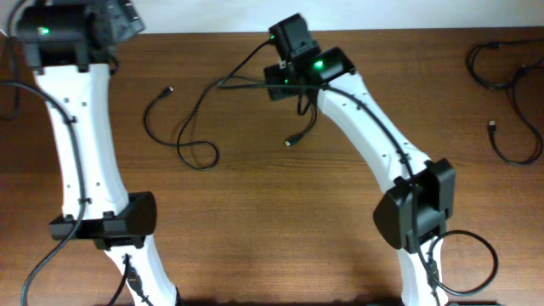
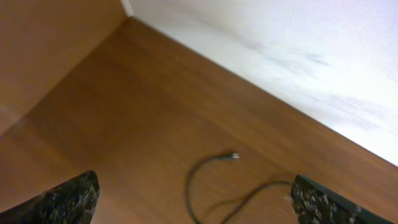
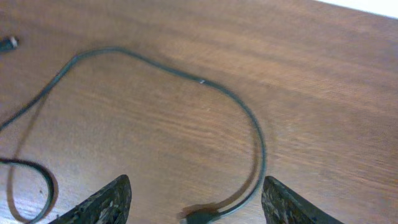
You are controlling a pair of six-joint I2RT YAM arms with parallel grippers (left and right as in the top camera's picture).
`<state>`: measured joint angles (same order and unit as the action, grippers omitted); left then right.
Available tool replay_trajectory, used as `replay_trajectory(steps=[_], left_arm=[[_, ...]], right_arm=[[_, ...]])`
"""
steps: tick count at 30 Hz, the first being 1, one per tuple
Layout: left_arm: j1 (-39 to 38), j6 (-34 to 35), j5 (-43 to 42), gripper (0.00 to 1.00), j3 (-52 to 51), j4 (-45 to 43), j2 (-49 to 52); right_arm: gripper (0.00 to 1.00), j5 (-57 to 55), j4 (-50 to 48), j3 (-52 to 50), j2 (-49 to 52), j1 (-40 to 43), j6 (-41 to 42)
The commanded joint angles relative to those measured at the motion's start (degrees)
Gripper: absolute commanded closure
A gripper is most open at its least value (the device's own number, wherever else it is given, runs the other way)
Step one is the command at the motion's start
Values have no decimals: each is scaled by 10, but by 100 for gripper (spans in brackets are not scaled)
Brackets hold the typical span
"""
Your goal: Untangle cables
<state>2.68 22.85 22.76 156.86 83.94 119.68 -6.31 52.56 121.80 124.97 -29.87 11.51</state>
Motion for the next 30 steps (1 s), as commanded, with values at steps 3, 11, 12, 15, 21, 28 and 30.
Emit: replay_trajectory(steps=[3, 11, 12, 15, 21, 28, 30], left_arm=[[42, 13, 15, 1, 4, 19, -17], [42, 13, -25, 1, 4, 19, -17], [42, 13, -25, 1, 4, 20, -17], [42, 13, -25, 1, 4, 27, -17], [41, 13, -36, 1, 4, 30, -17], [41, 13, -42, 1, 4, 38, -17], [41, 13, -42, 1, 4, 43, -17]], right_arm=[[34, 34, -23, -6, 42, -75, 12], [36, -20, -42, -9, 88, -194, 161], [36, -25, -42, -9, 95, -200, 161], [36, -25, -38, -17, 113, -203, 191], [38, -32, -43, -35, 141, -203, 265], [39, -34, -97, -35, 153, -205, 360], [39, -34, -116, -35, 153, -207, 371]])
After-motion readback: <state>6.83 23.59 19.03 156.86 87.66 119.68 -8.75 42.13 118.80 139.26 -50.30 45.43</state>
